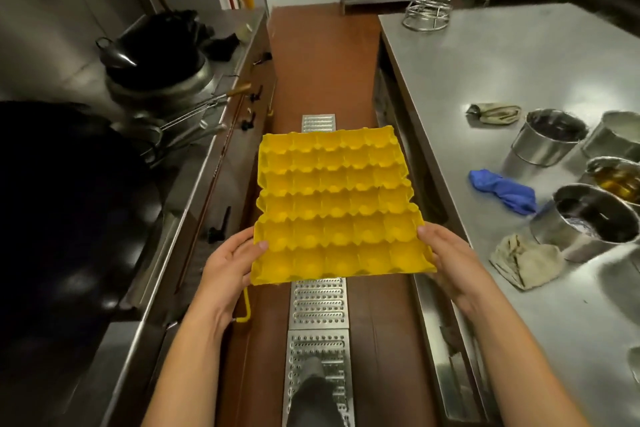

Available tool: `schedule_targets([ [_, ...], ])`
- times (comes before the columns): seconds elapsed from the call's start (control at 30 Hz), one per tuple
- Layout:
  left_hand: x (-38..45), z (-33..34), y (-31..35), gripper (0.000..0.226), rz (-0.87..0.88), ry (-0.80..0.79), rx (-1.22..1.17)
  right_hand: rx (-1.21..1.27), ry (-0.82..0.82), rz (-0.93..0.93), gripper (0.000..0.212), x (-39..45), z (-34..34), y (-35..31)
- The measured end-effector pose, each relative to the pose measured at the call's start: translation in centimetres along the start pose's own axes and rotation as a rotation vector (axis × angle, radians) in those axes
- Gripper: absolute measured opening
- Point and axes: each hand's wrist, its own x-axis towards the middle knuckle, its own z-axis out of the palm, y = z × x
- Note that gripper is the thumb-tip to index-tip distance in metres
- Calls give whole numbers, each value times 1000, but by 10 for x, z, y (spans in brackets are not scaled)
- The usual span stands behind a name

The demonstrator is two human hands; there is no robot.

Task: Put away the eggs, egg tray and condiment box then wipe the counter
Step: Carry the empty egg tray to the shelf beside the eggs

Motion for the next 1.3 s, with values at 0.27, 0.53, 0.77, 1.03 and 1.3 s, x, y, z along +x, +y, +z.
schedule_targets([
  [0.27, 154, -2, 64, 35, -18, -70, -7, 1, 91, -28, 27, 115, 56, -46],
  [0.53, 264, 8, 102, 30, -40, -85, 8, 62, 87, -16, 41, 207, 71, -73],
  [0.77, 349, 41, 120, 39, -47, -74, 3, 84, 49, 19, 33, 315, 55, -96],
  [1.03, 448, 101, 186, 41, 17, 41, 55, -2, -76, -11, 30, 476, 42, -180],
  [1.3, 518, 136, 231, 28, 99, 165, 21, -143, -62, -96, 19, 576, 59, -245],
])
